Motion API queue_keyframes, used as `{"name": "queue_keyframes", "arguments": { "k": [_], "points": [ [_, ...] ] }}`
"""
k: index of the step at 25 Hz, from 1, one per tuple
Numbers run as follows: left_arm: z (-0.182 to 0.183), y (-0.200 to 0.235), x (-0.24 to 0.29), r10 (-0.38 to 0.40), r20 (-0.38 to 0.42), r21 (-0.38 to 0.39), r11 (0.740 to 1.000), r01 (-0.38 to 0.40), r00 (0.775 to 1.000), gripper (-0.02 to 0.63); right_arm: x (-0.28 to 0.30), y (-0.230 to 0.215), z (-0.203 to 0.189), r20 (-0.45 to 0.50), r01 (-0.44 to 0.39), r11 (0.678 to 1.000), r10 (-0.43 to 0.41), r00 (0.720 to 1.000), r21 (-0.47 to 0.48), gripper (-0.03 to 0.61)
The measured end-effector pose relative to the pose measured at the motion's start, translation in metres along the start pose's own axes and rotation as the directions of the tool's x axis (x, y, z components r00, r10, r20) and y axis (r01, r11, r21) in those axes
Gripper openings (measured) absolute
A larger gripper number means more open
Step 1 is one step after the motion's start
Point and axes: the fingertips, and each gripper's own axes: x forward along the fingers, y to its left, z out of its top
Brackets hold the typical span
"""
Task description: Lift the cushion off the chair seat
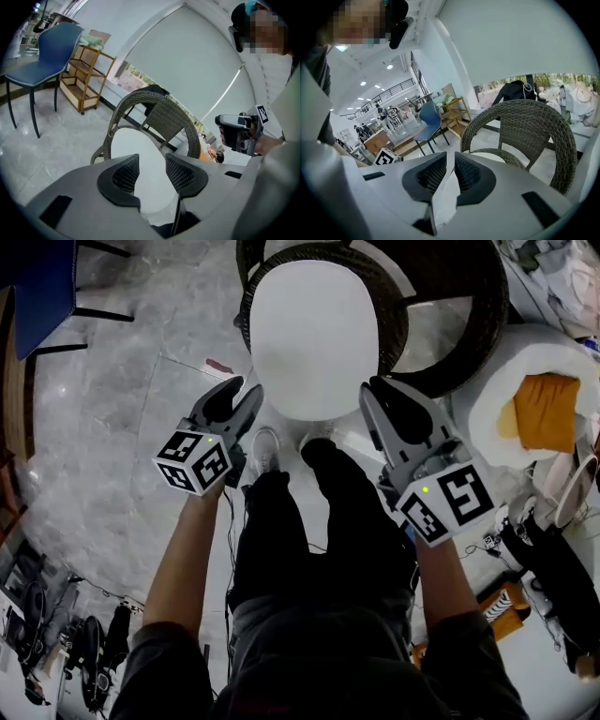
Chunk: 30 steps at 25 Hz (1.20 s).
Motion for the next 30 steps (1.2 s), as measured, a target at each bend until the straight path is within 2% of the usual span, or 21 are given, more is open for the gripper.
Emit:
{"name": "queue_keyframes", "arguments": {
  "k": [6,10,16,23,25,27,30],
  "points": [
    [-0.056,0.039,0.032,0.024,-0.047,-0.058,0.998,-0.027,0.999,0.183,0.019,-0.02,-0.041,-0.02,0.007,1.0,-0.007,1.0,0.008,0.015],
    [-0.088,0.057,0.051,0.011,-0.073,-0.106,0.994,-0.019,0.997,0.208,0.033,-0.028,-0.063,-0.035,0.016,1.0,-0.015,0.999,0.005,0.015],
    [-0.112,0.072,0.071,-0.012,-0.1,-0.137,0.991,-0.001,0.995,0.255,0.045,-0.031,-0.085,-0.048,0.015,1.0,-0.015,0.999,0.003,0.015],
    [-0.14,0.076,0.089,-0.058,-0.129,-0.188,0.982,0.033,0.99,0.253,0.053,-0.038,-0.109,-0.06,0.033,0.999,-0.032,0.998,0.018,0.015],
    [-0.142,0.073,0.091,-0.067,-0.128,-0.183,0.982,0.042,0.989,0.231,0.053,-0.041,-0.114,-0.066,0.044,0.999,-0.042,0.997,0.023,0.015],
    [-0.14,0.067,0.091,-0.07,-0.122,-0.165,0.985,0.049,0.99,0.149,0.052,-0.043,-0.116,-0.07,0.052,0.998,-0.05,0.996,0.029,0.015],
    [-0.133,0.06,0.087,-0.071,-0.115,-0.151,0.987,0.053,0.991,0.098,0.05,-0.042,-0.113,-0.066,0.059,0.997,-0.056,0.996,0.039,0.015]
  ]
}}
